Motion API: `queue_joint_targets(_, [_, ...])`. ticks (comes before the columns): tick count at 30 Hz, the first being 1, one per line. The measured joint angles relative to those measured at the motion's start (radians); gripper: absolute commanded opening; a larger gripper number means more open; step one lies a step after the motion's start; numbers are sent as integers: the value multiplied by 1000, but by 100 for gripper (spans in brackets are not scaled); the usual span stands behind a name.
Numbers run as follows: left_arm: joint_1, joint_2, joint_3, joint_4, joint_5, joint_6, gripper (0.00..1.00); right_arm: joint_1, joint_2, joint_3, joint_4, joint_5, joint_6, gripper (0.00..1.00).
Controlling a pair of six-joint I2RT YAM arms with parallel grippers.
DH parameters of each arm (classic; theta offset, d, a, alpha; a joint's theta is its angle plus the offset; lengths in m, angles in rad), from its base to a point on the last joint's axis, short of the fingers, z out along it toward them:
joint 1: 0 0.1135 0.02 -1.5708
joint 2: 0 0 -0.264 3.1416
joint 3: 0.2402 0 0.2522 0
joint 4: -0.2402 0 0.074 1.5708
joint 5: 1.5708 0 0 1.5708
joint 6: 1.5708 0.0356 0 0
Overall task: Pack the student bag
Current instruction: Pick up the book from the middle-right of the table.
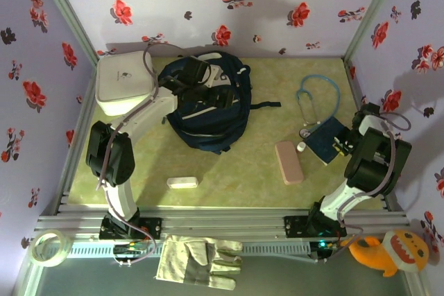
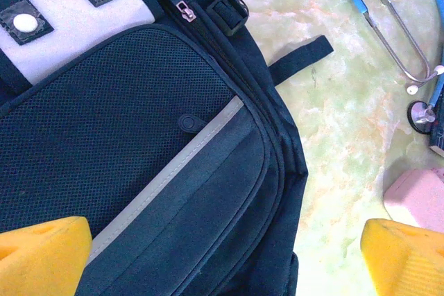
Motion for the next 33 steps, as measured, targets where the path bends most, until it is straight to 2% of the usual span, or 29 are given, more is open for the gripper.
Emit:
queue_joint_targets(13, [0,0,2,0,0,-1,100,30,-275,29,39,-79,43,0])
queue_joint_targets(20, [0,0,4,0,1,-19,100,49,-339,117,56,-121,70,0])
queue_joint_targets(26, [14,0,4,3,39,-61,100,134,-338,175,103,-212,95,0])
queue_joint_targets(33, [69,0,-18,83,151,-163,100,305,-289,176,211,-336,169,0])
